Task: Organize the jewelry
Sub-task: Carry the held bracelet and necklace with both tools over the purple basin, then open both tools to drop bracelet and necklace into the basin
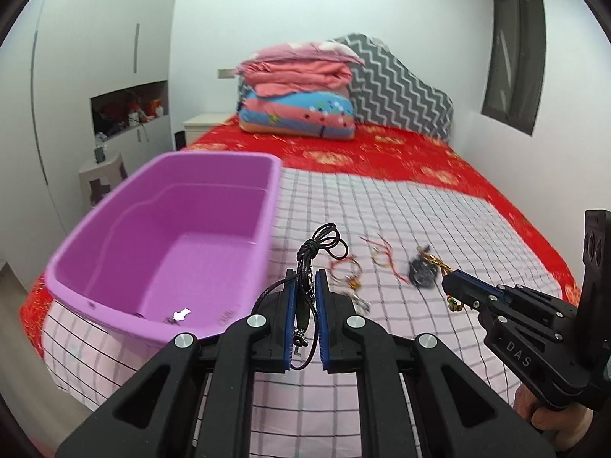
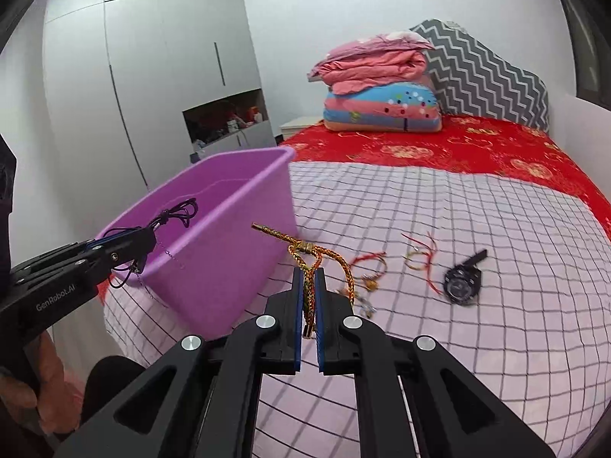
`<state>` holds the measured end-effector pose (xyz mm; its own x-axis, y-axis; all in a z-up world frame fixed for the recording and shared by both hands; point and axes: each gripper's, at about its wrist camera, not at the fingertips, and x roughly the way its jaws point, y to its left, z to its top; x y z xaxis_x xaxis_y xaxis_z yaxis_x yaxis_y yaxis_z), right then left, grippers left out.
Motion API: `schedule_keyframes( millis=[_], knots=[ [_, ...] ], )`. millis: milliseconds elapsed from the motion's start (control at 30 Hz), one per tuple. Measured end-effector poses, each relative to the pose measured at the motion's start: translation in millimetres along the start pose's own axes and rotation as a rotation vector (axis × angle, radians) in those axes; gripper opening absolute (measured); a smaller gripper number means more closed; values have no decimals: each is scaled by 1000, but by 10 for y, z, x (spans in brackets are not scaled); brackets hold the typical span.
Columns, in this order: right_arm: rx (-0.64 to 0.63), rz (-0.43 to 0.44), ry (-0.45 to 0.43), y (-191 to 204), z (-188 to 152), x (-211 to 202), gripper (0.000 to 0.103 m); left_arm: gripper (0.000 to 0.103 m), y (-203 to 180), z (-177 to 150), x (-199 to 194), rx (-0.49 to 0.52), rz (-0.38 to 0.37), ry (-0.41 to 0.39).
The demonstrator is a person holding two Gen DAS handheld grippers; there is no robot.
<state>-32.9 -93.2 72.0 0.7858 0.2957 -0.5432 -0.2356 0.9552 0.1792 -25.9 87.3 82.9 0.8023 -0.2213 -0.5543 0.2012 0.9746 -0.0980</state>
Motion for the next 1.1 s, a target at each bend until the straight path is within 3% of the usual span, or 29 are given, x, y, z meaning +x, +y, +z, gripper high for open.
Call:
schedule_keyframes(
  millis=[267, 567, 833, 1100],
  knots=[
    [-46, 102, -12, 485, 313, 311, 6, 11, 613, 164, 24, -62, 98, -28],
    [-118, 188, 21, 1059, 584, 797, 6, 11, 1162, 178, 262, -141, 156, -5],
    [-139, 201, 114, 1350, 651, 1305, 6, 11, 1532, 136, 525, -190, 194, 50],
    [-154, 191, 135, 1470, 685, 1568, 6, 11, 1683, 113, 739, -202, 203, 89]
  ],
)
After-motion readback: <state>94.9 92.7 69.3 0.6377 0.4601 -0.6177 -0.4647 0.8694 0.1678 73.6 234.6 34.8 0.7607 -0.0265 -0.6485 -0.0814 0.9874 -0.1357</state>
